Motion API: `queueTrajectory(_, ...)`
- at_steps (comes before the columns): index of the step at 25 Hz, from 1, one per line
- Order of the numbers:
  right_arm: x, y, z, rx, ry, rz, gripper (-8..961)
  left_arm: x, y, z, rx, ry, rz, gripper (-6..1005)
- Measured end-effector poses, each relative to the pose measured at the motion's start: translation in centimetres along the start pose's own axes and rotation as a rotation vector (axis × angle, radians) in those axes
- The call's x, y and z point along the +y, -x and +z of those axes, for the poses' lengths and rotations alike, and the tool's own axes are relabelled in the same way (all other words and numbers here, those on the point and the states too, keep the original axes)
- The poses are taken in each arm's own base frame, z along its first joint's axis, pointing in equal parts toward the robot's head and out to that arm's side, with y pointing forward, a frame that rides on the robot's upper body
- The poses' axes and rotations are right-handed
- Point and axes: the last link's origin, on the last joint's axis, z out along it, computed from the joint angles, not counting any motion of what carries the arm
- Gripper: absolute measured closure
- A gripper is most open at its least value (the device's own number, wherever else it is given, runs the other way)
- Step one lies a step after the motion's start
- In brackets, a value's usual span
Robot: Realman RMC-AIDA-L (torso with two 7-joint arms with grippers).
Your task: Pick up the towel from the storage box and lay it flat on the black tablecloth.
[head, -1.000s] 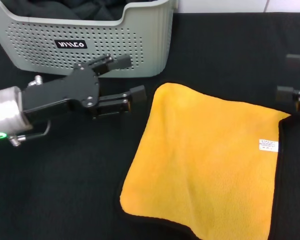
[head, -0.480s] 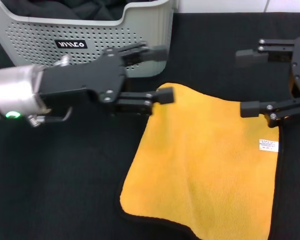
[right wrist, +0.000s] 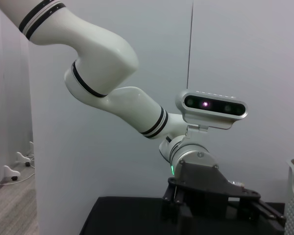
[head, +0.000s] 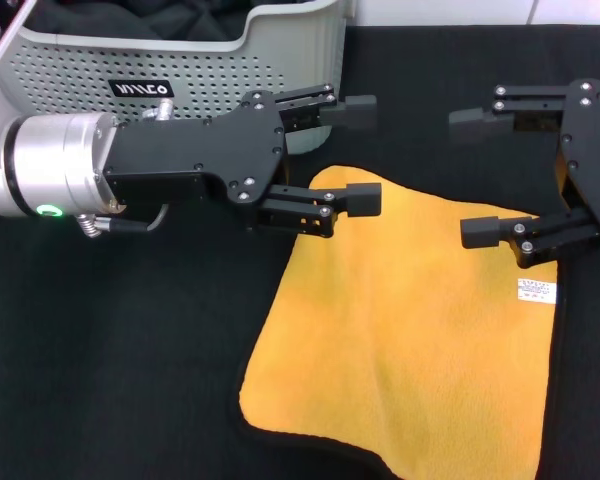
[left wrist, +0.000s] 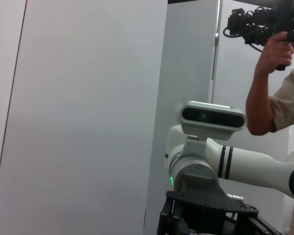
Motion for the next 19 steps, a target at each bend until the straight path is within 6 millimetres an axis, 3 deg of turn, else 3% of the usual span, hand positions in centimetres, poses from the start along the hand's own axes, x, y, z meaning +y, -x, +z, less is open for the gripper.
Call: queueTrajectory(19,-0.15,-0.06,-0.04,-0.001,-0.012,0.001,116,-0.09,-0.05,-0.3,-0.019,0.0,0.012,111)
